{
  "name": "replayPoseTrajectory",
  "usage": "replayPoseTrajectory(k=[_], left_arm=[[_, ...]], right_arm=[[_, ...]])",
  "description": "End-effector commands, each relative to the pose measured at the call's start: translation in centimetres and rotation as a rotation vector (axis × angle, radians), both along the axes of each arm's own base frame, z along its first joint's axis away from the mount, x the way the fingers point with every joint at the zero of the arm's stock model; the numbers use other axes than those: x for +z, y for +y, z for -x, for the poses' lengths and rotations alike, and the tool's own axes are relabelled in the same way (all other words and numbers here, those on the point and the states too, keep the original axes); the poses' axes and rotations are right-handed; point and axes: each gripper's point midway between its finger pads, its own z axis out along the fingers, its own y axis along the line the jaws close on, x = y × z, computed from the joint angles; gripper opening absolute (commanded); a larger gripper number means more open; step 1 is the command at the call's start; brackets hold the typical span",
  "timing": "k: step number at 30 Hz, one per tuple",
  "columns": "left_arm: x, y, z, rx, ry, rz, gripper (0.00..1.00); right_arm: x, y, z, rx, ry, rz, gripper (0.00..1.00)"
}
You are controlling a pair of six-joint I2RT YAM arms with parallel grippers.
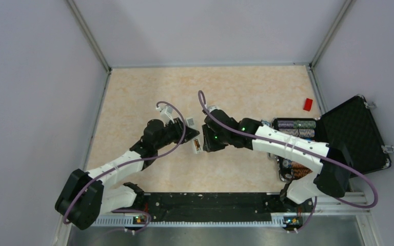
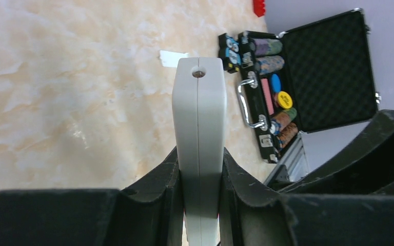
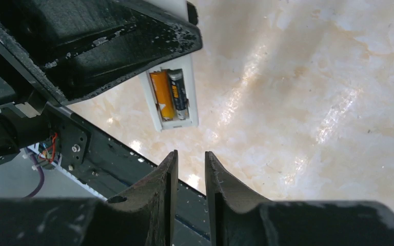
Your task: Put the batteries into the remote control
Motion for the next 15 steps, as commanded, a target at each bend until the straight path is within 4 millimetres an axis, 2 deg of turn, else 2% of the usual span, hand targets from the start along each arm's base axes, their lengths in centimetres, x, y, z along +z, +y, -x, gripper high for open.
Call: replayPoseTrajectory(k=[1, 4, 9, 15], left_arm=[[0.9, 1.0, -1.2, 0.081, -0.042, -0.033, 0.00], [0.1, 1.3, -1.2, 0.098, -0.019, -0.045, 0.00], [-0.5, 1.3, -1.0, 0.104, 0.009, -0.038, 0.00], [-0.3, 1.4, -0.8, 0.104, 0.012, -0.034, 0.00]], right_arm=[[0.1, -2.2, -1.9, -0.169, -0.003, 0.004, 0.26], [-1.1, -4.9, -3.2, -0.271, 0.026, 0.025, 0.30], [-3.2, -9.7, -6.5, -0.417, 0.011, 0.116, 0.40], [-6.3, -12.7, -11.4, -0.475, 0.020, 0.275, 0.43]])
